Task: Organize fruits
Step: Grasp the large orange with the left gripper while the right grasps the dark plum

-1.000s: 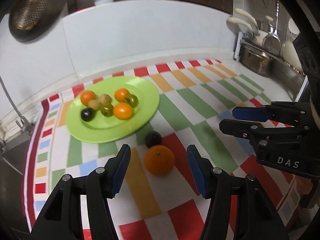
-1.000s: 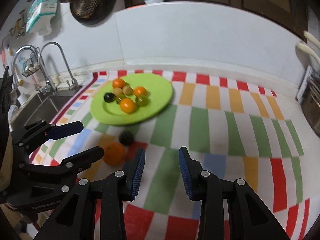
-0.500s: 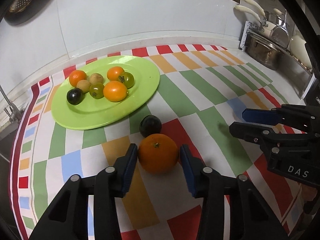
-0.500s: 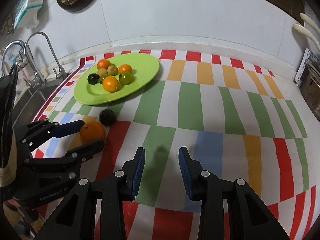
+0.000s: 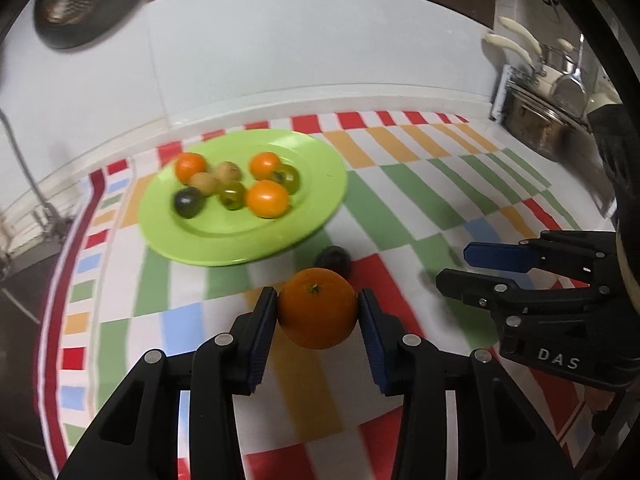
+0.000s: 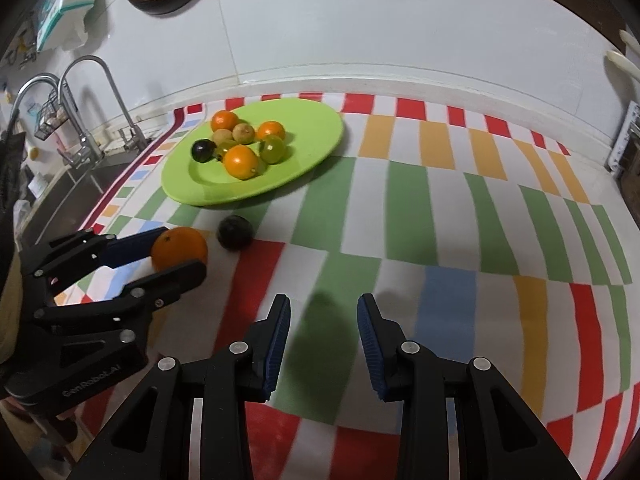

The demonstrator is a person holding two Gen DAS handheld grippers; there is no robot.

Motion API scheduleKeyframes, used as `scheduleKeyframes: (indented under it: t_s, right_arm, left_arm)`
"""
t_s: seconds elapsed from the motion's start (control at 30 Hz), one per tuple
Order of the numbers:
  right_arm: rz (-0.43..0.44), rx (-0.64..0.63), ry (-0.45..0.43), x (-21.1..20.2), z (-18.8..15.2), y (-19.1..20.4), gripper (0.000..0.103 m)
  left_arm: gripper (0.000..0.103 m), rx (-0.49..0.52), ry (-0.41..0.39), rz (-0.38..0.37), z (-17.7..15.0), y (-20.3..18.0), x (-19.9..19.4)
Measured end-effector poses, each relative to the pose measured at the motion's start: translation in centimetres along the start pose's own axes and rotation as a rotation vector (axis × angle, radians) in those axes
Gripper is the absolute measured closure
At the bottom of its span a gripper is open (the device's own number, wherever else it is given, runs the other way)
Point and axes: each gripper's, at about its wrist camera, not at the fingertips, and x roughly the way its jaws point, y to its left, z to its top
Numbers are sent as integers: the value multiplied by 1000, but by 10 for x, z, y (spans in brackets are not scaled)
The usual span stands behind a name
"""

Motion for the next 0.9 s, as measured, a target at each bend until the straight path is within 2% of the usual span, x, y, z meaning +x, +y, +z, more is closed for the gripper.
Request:
scheduleKeyframes:
  t_s: [0.13, 0.4, 0.83, 0.9]
  right_arm:
    - [34, -34, 6, 9, 10, 16, 67]
    - [110, -59, 20, 32, 33, 43, 67]
    - [95, -91, 66, 65, 45, 57, 68]
    - [97, -88, 67, 65, 45, 56, 73]
  left_arm:
    - [62, -9, -21, 38, -3, 15, -10]
    - [62, -48, -12, 87, -6, 38, -13]
    - [63, -68, 6, 88, -4, 48, -4]
    - [62, -66, 5, 90, -4, 48, -4]
